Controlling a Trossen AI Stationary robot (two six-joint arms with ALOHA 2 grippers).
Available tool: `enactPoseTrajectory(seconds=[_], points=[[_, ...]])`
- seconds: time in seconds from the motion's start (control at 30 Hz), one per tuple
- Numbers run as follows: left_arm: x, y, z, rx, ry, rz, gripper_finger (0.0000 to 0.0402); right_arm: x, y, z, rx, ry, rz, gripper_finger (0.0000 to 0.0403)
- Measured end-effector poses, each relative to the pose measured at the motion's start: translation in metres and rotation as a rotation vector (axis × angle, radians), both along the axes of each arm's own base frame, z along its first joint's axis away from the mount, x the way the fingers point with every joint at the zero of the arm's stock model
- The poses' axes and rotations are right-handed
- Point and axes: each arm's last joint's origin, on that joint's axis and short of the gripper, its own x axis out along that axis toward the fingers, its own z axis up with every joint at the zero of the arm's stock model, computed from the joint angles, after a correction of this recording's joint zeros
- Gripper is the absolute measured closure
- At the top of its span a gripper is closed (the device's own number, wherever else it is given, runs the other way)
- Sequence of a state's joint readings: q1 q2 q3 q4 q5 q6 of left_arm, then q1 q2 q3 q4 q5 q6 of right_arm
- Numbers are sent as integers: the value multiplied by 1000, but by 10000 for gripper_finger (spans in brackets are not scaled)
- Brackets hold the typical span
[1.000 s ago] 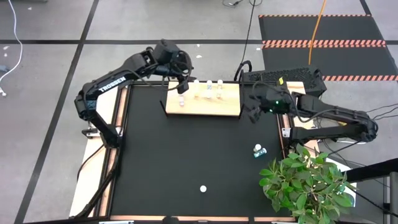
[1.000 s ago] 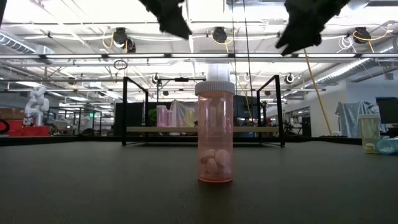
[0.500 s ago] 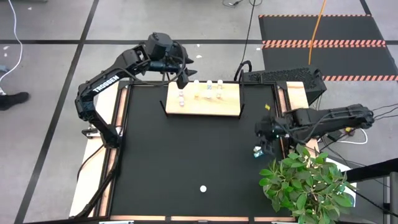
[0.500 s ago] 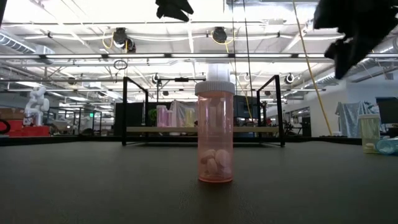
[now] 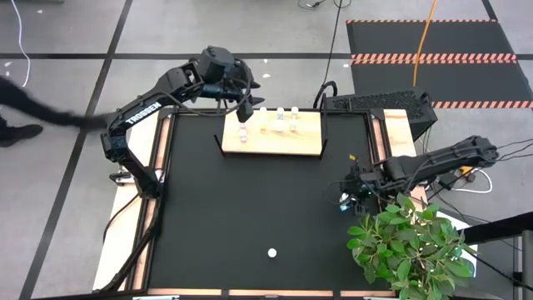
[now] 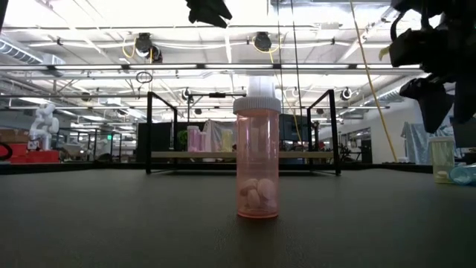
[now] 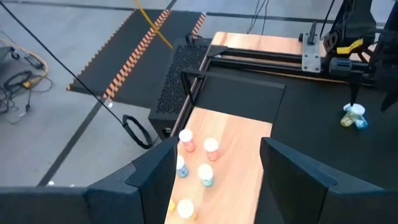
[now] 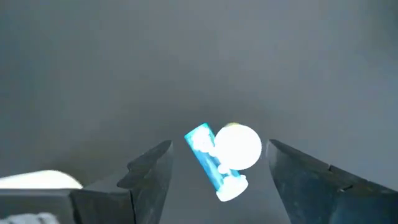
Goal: Pick and place medicine bottles onto shelf by color
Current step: Put the yellow pill bottle on the shelf aligned with the other yellow pill bottles
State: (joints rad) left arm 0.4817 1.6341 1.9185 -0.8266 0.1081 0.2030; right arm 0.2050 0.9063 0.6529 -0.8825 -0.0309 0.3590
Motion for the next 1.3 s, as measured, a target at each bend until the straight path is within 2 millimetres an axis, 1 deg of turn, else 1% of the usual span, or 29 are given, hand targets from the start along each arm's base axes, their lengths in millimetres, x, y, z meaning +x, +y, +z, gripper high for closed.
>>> enactPoseTrajectory(seconds=[0.3, 0.47, 0.7, 0.93, 1.03, 1.1, 1.2, 1.3], points=[[2, 1, 3, 30, -28, -8, 169, 12, 2, -18, -30, 140, -14, 165], [2, 1, 3, 43, -23, -16, 169, 18, 3, -21, -28, 133, -49, 179], [2, 1, 3, 40, -24, -15, 169, 19, 2, -22, -61, 125, -82, 214], [2, 1, 3, 41, -23, -15, 169, 18, 1, -22, -85, 125, -94, 272], [2, 1, 3, 41, -23, -15, 169, 18, 1, -22, -86, 123, -96, 290], [2, 1, 3, 40, -22, -15, 169, 18, 1, -22, -85, 123, -95, 295], [0, 1, 1, 59, 14, 6, 169, 20, 2, -18, -80, 113, -99, 291], [-14, 0, 5, 102, 70, 64, 169, 26, 3, -7, -72, 71, -96, 284]])
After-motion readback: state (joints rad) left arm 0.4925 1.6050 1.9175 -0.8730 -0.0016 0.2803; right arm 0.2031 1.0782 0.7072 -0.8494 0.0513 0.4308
